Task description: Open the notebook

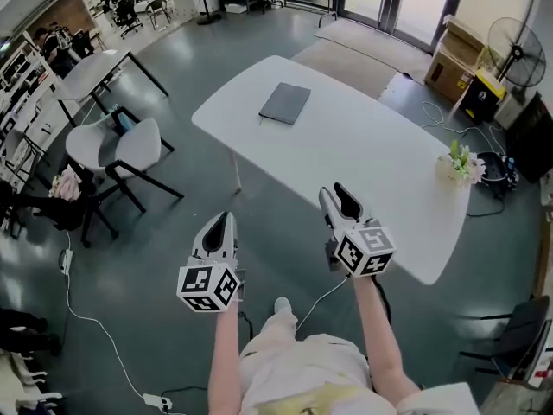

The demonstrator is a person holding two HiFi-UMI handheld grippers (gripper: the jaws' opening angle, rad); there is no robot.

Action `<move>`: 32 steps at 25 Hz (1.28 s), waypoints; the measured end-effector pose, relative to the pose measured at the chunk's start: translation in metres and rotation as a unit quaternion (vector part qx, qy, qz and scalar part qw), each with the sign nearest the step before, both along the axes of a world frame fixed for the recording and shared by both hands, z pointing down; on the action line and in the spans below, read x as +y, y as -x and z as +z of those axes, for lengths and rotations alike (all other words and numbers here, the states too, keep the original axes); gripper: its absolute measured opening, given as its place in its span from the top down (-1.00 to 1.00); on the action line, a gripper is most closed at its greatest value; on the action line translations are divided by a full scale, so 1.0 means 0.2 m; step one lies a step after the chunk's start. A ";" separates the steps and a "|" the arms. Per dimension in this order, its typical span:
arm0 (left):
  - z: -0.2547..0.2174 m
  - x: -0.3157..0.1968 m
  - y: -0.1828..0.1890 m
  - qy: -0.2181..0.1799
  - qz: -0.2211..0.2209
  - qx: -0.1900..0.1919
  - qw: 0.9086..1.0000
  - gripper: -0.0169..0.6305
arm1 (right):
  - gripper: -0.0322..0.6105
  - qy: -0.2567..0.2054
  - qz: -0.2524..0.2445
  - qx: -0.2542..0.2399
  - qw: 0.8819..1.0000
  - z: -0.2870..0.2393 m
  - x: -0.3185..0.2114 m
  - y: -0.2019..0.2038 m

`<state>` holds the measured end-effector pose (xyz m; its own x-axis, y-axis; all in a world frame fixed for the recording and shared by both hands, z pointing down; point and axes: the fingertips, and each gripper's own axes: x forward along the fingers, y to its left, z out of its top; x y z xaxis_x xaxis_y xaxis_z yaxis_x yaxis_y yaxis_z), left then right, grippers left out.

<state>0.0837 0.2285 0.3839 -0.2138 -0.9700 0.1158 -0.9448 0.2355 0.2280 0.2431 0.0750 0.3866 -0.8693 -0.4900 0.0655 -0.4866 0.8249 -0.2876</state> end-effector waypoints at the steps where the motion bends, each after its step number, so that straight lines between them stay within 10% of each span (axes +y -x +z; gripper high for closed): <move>1: 0.00 -0.03 0.04 0.000 0.003 0.001 1.000 0.95 | 0.51 0.001 0.004 0.001 1.000 0.00 -0.03 0.03; 32: 0.15 -0.89 0.78 0.013 0.057 0.035 0.998 0.95 | 0.50 0.062 0.052 -0.003 0.997 0.19 -0.80 0.70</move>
